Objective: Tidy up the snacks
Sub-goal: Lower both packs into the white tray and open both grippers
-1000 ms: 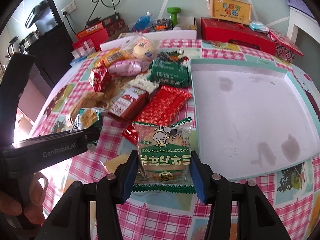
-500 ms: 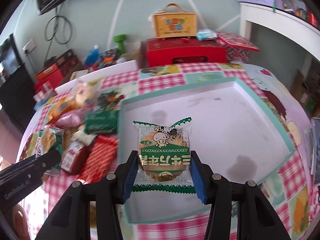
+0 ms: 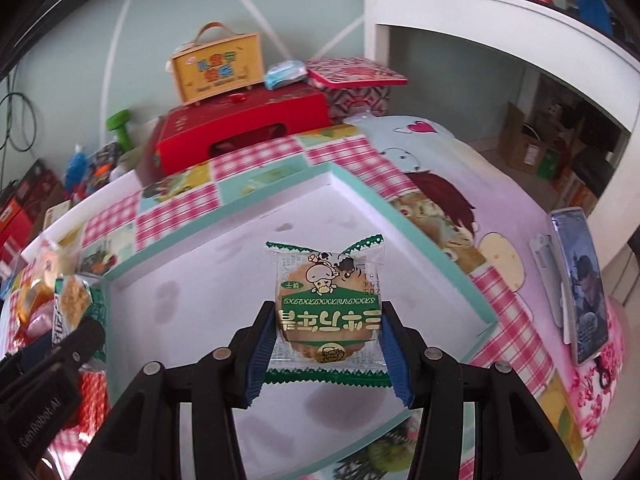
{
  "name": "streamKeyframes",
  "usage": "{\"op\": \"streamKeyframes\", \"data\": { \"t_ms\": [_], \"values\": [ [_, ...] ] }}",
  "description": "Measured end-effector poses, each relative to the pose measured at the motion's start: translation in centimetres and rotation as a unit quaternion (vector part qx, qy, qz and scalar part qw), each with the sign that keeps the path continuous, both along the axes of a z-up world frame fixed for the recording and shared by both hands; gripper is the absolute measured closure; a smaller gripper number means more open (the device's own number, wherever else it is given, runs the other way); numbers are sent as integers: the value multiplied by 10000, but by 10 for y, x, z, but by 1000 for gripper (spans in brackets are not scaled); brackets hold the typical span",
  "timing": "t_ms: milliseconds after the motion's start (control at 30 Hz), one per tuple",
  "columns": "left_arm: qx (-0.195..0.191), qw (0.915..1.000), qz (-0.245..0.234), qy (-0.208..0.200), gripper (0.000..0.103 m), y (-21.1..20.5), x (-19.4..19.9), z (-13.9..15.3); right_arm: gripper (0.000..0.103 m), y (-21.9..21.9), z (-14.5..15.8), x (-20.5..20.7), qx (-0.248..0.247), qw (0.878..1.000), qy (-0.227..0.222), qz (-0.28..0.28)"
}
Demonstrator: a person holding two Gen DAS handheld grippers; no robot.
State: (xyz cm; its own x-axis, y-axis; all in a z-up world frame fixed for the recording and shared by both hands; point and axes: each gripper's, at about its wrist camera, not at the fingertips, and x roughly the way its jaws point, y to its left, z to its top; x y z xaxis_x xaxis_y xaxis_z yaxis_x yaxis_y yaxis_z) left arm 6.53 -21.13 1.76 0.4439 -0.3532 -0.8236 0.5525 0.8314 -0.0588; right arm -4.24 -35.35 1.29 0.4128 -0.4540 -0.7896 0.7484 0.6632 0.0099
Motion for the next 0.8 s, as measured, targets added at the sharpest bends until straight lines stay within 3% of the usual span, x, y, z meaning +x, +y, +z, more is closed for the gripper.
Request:
{"op": "streamKeyframes", "data": {
  "t_ms": [300,333,400,533,600,800],
  "values": [
    [31,9998,-214,37,49,-27,0,-12,50,-19,-12,-8,176,9990,221,-344],
    [48,9997,-216,37,48,-28,0,-14,50,-19,-12,-9,173,9990,231,-354],
    [157,9996,-240,16,32,-29,-1,-15,50,-20,-13,-9,211,9988,258,-350],
    [161,9996,-204,96,31,-23,-2,-12,50,-19,-14,-8,268,9987,300,-304],
    [187,9996,-163,148,25,-19,-1,-9,49,-18,-13,-9,298,9988,273,-266],
    [338,9989,120,286,15,-2,2,-5,34,-17,-10,-8,310,9992,174,-170]
  ]
}}
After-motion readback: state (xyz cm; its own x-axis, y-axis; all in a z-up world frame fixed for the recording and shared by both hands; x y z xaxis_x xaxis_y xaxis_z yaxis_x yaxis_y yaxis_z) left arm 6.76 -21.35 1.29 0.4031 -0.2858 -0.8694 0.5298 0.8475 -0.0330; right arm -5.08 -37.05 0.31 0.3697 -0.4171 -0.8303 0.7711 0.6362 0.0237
